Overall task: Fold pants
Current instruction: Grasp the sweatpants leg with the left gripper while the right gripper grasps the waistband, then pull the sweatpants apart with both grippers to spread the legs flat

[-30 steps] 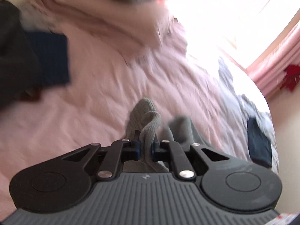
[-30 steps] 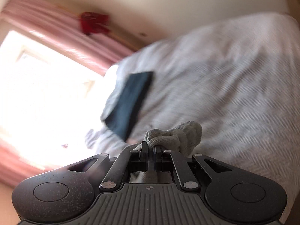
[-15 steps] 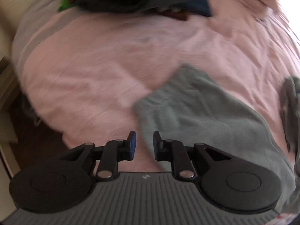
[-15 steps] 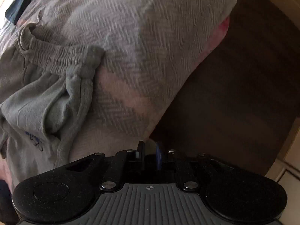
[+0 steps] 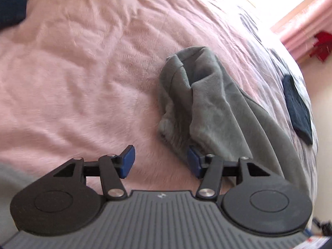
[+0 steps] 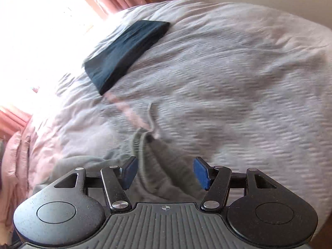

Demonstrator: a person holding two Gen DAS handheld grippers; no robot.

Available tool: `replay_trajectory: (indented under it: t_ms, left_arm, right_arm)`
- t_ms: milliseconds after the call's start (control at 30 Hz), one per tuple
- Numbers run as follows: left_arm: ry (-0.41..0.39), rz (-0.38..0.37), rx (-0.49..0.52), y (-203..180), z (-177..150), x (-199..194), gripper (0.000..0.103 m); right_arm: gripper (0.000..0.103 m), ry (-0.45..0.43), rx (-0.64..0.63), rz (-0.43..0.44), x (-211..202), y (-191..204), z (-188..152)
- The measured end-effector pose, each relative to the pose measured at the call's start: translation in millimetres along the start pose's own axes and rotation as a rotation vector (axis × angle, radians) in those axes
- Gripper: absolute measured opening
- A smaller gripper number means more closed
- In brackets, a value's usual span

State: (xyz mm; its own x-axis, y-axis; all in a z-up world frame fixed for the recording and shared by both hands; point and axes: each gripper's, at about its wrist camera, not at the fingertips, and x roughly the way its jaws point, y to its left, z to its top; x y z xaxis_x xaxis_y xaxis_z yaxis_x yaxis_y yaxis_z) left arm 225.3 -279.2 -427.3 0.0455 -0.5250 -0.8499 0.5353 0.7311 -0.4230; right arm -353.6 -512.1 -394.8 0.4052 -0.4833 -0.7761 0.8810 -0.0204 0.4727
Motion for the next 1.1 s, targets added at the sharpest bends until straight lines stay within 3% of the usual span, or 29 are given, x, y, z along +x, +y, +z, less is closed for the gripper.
replay_trajectory:
  t_ms: [100, 133, 167, 200, 267, 400, 500, 533, 600, 633, 667, 700, 767, 867, 1000, 1100]
  left_arm:
    - [-0.013, -0.029, -0.072, 2.3, 6.7, 27.6, 0.05]
    - [-0.012, -0.043, -0.072, 1.1, 8.4, 34.6, 0.044]
    - [-0.002, -0.039, -0.054, -1.4, 10.7, 40.3, 0.02]
    - [0.014, -0.027, -0.01, -5.5, 15.1, 44.8, 0.013]
    - [0.0, -0.012, 0.073, -12.8, 29.6, 37.1, 0.011]
    - [-0.209, 0.085, 0.251, -19.3, 99.1, -27.5, 0.011]
    - [-0.372, 0.276, 0.364, -14.3, 163.8, -68.8, 0.011]
    - [-0.383, 0.323, 0.389, -9.6, 182.2, -73.1, 0.013]
    - [-0.306, 0.381, 0.392, 8.7, 214.7, -66.4, 0.025]
    - [-0.292, 0.444, 0.362, 19.8, 221.7, -60.2, 0.029]
    - [-0.283, 0.502, 0.345, 31.3, 224.3, -53.9, 0.04]
    - [-0.259, 0.518, 0.346, 44.8, 223.7, -48.1, 0.046]
    - [-0.22, 0.499, 0.297, 69.2, 214.1, -40.2, 0.052]
    - [-0.149, 0.369, 0.128, 107.1, 183.1, -30.6, 0.058]
    - [-0.101, 0.252, -0.068, 142.5, 147.4, -13.4, 0.065]
    - [-0.107, 0.193, -0.191, 155.4, 142.8, 5.6, 0.056]
  right_arm:
    - [0.057, 0.004, 0.049, 0.008, 4.3, -2.5, -11.7]
    - [0.057, 0.004, 0.063, 0.0, 4.1, -4.3, -15.4]
    - [0.057, 0.005, 0.074, -0.014, 6.0, -6.5, -18.4]
    - [0.057, 0.005, 0.087, -0.038, 3.8, -9.6, -21.0]
    - [0.057, 0.004, 0.108, -0.079, 4.9, -15.5, -21.1]
    - [0.057, -0.046, 0.116, -0.11, -14.5, -17.1, -13.3]
    - [0.057, -0.09, 0.106, -0.133, -19.9, -8.9, -8.0]
    - [0.057, -0.101, 0.107, -0.136, -20.4, -6.0, -7.9]
    - [0.057, -0.118, 0.114, -0.136, -18.0, 2.2, -10.7]
    - [0.057, -0.122, 0.12, -0.137, -15.5, 6.9, -13.2]
    - [0.057, -0.126, 0.127, -0.138, -12.6, 12.0, -17.0]
    - [0.057, -0.128, 0.136, -0.14, -10.2, 16.8, -21.3]
    - [0.057, -0.114, 0.148, -0.139, -5.6, 25.3, -29.7]
    - [0.057, -0.102, 0.132, -0.152, -4.8, 36.1, -41.3]
    - [0.057, -0.108, 0.139, -0.184, -10.1, 38.2, -49.9]
    - [0.057, -0.105, 0.149, -0.212, -13.0, 36.7, -51.6]
